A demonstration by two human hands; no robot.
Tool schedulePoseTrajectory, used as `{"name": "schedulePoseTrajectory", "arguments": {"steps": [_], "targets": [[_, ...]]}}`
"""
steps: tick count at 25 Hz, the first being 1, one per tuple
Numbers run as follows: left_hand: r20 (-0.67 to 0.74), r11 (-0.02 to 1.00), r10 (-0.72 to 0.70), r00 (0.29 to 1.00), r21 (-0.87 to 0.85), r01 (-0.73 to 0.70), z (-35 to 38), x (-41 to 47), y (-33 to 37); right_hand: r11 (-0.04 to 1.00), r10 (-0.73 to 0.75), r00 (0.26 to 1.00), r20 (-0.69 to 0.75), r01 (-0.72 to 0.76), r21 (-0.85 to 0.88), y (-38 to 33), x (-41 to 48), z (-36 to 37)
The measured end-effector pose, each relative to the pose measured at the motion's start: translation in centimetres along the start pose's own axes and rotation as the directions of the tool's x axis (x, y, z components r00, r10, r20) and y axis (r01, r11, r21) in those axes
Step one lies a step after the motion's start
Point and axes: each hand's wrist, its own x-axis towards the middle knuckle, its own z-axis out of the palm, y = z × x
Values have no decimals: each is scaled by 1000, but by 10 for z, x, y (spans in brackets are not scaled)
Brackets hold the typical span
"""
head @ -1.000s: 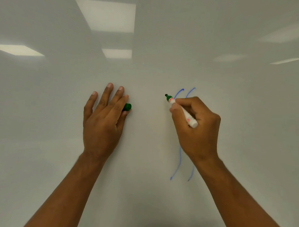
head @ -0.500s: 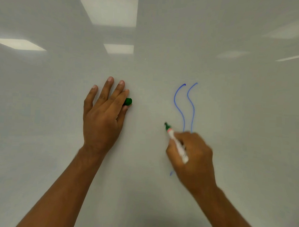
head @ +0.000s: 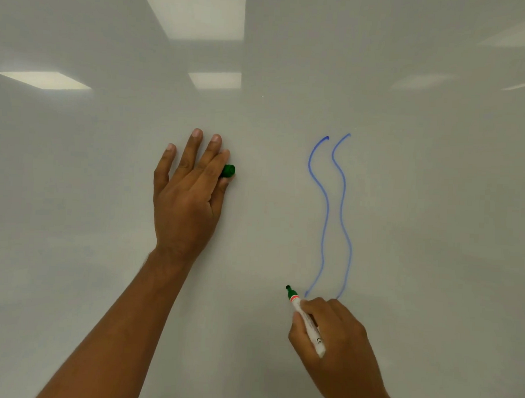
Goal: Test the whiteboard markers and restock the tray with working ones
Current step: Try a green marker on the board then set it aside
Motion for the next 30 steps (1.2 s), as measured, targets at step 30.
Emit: {"name": "schedulePoseTrajectory", "arguments": {"steps": [30], "targets": [[976,-900,-210,-53,-172,401,-140,-72,222,883,208,936,284,-304,356,-57,-40,-117]]}}
